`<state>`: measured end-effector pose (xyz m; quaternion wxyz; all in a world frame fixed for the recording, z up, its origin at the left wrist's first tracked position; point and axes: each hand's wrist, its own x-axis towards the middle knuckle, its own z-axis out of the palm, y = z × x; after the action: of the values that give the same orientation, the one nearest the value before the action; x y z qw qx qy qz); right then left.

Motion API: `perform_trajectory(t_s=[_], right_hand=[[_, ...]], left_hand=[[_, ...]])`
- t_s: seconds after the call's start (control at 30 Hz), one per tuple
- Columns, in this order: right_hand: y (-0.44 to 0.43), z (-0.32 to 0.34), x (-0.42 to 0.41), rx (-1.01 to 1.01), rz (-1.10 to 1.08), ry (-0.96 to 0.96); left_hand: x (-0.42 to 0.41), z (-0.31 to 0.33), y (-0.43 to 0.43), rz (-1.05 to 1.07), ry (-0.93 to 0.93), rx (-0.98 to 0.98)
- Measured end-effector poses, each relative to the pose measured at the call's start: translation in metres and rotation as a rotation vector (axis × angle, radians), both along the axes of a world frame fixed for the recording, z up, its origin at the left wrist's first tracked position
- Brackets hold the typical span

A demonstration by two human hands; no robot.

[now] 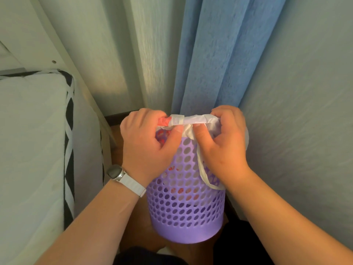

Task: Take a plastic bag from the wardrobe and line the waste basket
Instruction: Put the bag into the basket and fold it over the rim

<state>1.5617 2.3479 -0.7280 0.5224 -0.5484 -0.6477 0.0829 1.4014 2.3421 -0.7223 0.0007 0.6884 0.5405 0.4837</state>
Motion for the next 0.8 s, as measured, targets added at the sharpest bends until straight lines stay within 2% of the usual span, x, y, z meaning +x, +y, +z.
perform_trajectory(t_s=[0.1, 0.23, 0.33, 0.43, 0.6, 0.8], right_hand=[[0.000, 0.004, -0.011, -0.006, -0.023, 0.024], [0.000, 0.008, -0.029, -0.011, -0.083, 0.016], [0.000, 0.011, -0.038, -0.018, -0.095, -0.020], [-0.001, 0.014, -0.038, -0.056, -0.020, -0.050], [0.003, 0.009, -0.012, 0.039, 0.076, -0.170], [0.013, 0.000, 0.004, -0.013, 0.054, -0.109]], left_hand=[[0.004, 0.002, -0.003, 0.057, 0.071, 0.032], [0.006, 0.004, -0.001, 0.169, 0.016, 0.046], [0.001, 0.005, 0.004, 0.128, -0.056, 0.043], [-0.003, 0.002, 0.007, 0.121, -0.046, 0.049], [-0.007, 0.002, 0.009, 0.093, -0.069, 0.043], [-0.003, 0.004, 0.007, 0.079, -0.164, 0.002]])
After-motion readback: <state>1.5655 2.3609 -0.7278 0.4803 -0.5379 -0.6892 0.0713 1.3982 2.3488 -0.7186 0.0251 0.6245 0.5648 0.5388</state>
